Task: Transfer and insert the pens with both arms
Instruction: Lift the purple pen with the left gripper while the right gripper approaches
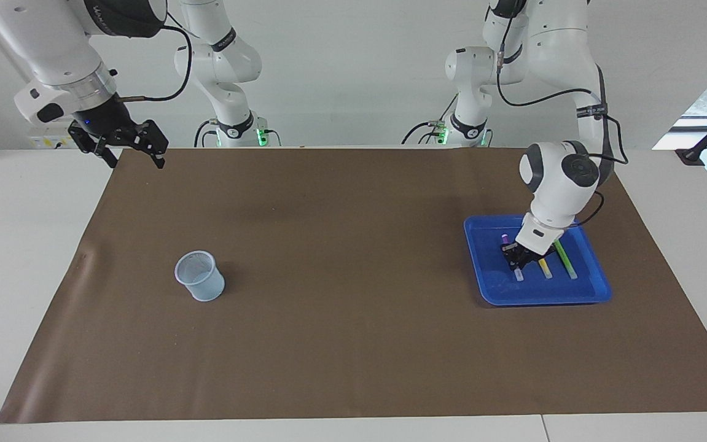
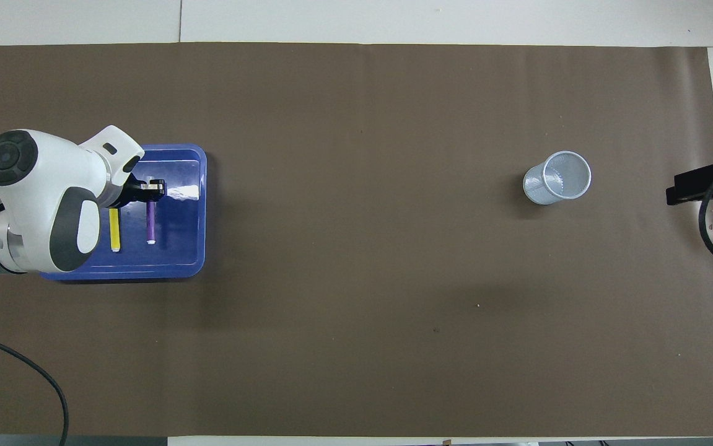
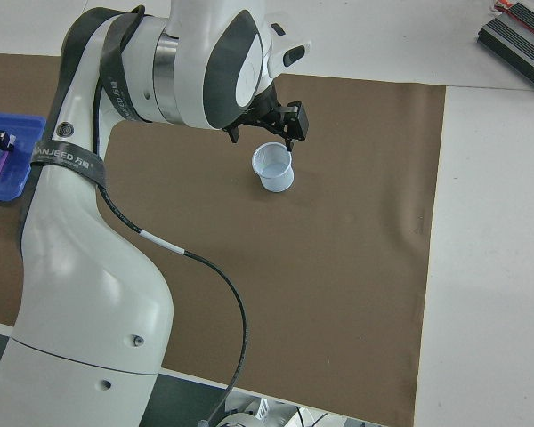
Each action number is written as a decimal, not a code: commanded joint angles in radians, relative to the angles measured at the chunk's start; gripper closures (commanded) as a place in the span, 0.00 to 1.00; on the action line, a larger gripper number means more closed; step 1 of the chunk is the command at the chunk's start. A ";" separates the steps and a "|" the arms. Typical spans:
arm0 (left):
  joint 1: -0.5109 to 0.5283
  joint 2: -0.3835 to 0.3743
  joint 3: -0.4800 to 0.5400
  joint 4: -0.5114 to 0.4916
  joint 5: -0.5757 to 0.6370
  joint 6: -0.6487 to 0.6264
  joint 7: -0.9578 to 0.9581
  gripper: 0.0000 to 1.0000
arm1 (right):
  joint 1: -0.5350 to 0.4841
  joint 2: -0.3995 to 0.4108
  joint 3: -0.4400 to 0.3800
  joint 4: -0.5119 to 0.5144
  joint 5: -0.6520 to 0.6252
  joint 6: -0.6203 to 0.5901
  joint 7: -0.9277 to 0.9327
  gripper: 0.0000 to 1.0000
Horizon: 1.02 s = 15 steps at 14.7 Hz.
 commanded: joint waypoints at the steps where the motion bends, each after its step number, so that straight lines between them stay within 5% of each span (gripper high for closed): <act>1: 0.001 -0.085 0.001 0.031 0.014 -0.132 -0.102 1.00 | -0.030 -0.001 -0.003 -0.006 0.113 -0.004 -0.025 0.00; 5: -0.017 -0.105 -0.004 0.140 0.006 -0.316 -0.329 1.00 | -0.029 -0.004 0.001 -0.011 0.232 -0.005 -0.022 0.00; 8: -0.022 -0.115 -0.013 0.186 -0.162 -0.353 -0.502 1.00 | 0.034 -0.012 0.007 -0.032 0.250 0.007 -0.014 0.00; 11: -0.076 -0.110 -0.015 0.225 -0.219 -0.366 -0.731 1.00 | 0.094 -0.056 0.010 -0.139 0.265 0.103 -0.020 0.00; 15: -0.169 -0.096 -0.015 0.269 -0.347 -0.352 -1.101 1.00 | 0.094 -0.122 0.010 -0.285 0.478 0.202 -0.025 0.00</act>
